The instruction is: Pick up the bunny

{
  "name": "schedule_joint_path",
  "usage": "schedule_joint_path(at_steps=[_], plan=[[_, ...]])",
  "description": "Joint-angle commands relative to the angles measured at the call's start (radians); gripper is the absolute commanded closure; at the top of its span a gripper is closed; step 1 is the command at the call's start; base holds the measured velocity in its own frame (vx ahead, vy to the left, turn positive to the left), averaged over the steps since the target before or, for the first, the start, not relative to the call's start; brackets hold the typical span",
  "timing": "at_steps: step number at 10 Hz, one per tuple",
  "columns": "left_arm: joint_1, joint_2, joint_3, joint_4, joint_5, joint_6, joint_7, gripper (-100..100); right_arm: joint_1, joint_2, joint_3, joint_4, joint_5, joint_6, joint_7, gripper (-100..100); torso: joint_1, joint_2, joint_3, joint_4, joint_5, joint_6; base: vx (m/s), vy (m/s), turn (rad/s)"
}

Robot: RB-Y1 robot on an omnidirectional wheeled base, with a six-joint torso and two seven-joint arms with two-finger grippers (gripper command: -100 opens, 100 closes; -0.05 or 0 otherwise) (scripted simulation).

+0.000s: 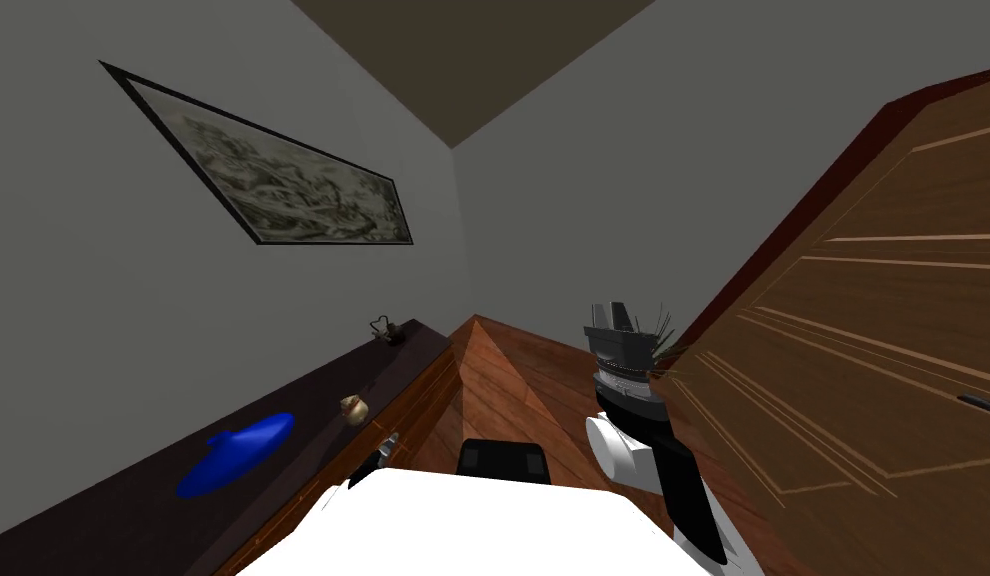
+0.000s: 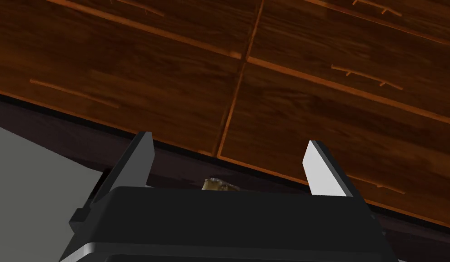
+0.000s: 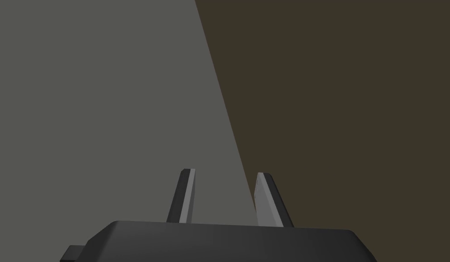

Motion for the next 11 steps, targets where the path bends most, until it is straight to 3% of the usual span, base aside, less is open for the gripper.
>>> schedule_joint_path(at_steps=[1, 6, 7, 8, 9, 10, 11], plan=[[-0.014, 0.004, 0.038, 0.013, -0.033, 0.019, -0.017, -100, 0.000, 0.000, 0.000, 0.000, 0.000, 0.000, 0.000, 0, 0.000, 0.000, 0.000, 0.000, 0.000, 0.000, 0.184, 0.120, 0.057], [-0.052, 0.051, 0.146, 0.042, -0.107, 0.022, -0.045, -100, 0.000, 0.000, 0.000, 0.000, 0.000, 0.000, 0.000, 0, 0.011, 0.000, 0.000, 0.000, 0.002, 0.000, 0.183, 0.225, 0.034], [-0.057, 0.059, 0.157, 0.042, -0.112, 0.020, -0.047, -100, 0.000, 0.000, 0.000, 0.000, 0.000, 0.000, 0.000, 0, 0.011, -0.001, -0.001, 0.000, 0.002, 0.000, 0.130, 0.223, 0.011], [-0.049, 0.057, 0.147, 0.034, -0.100, 0.025, -0.048, -100, 0.000, 0.000, 0.000, 0.000, 0.000, 0.000, 0.000, 0, 0.009, 0.002, 0.001, 0.000, 0.002, 0.000, 0.043, 0.094, -0.013], [-0.051, 0.059, 0.148, 0.034, -0.101, 0.025, -0.048, 0, 0.000, 0.000, 0.000, 0.000, 0.000, 0.000, 0.000, 0, 0.001, 0.007, 0.004, 0.001, 0.001, 0.000, 0.011, 0.020, -0.002], [-0.061, 0.084, 0.146, 0.084, -0.084, -0.012, -0.042, -100, 0.000, 0.000, 0.000, 0.000, 0.000, 0.000, 0.000, 0, -0.004, 0.010, 0.006, 0.002, 0.000, 0.000, 0.020, -0.017, -0.041], [-0.061, 0.084, 0.146, 0.092, -0.084, -0.012, -0.042, -100, 0.000, 0.000, 0.000, 0.000, 0.000, 0.000, 0.000, 0, -0.003, 0.009, 0.005, 0.002, 0.001, 0.001, 0.016, -0.038, -0.029]])
